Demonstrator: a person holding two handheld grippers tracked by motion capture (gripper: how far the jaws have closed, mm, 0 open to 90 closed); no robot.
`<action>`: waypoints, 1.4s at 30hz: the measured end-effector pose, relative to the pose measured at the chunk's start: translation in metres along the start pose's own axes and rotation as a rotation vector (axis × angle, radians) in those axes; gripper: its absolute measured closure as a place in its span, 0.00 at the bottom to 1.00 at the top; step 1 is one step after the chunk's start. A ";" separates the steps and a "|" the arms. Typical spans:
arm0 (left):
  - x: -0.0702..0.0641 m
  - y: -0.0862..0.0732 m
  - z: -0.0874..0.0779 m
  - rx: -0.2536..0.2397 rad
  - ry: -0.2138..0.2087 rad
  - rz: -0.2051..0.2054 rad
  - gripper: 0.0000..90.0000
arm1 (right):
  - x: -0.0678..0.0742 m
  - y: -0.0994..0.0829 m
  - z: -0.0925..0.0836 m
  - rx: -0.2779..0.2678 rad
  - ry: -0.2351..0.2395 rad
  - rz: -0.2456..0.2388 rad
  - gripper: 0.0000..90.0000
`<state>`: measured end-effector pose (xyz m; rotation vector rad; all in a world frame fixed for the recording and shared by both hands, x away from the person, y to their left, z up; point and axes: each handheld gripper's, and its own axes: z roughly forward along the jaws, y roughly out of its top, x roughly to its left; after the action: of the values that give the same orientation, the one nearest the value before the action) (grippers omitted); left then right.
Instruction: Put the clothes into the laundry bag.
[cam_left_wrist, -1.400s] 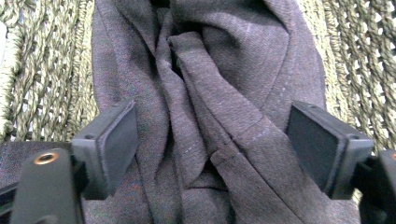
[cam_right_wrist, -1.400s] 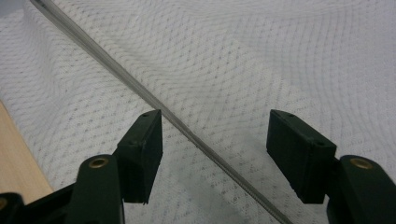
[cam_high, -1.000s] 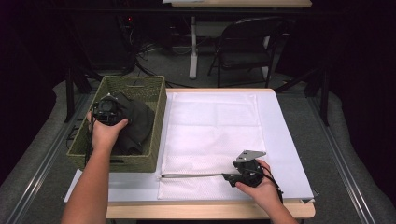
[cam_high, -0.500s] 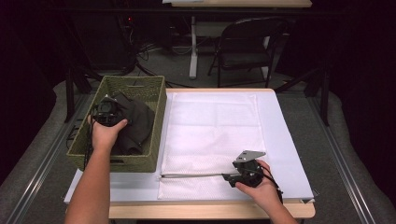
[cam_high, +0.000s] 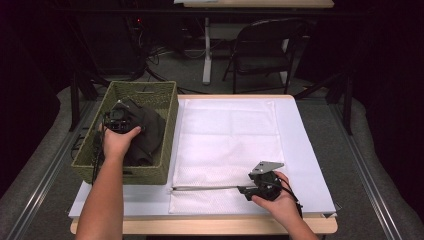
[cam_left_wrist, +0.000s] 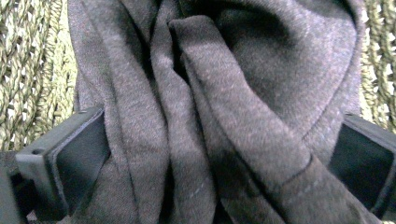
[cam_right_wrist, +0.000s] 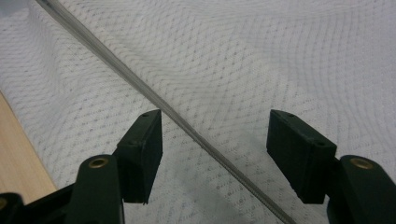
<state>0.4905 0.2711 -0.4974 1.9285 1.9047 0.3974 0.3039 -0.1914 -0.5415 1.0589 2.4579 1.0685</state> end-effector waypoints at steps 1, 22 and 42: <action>-0.001 0.000 0.001 0.000 0.003 -0.003 0.00 | 0.000 0.000 0.000 0.001 0.000 0.003 0.40; 0.002 -0.002 0.011 0.027 -0.012 -0.040 0.00 | 0.000 0.000 -0.001 0.003 0.002 0.005 0.40; -0.011 0.002 0.016 0.069 0.005 -0.014 0.00 | 0.003 0.001 0.001 0.008 0.010 -0.001 0.40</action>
<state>0.4991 0.2593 -0.5099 1.9579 1.9589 0.3371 0.3029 -0.1887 -0.5414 1.0577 2.4719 1.0676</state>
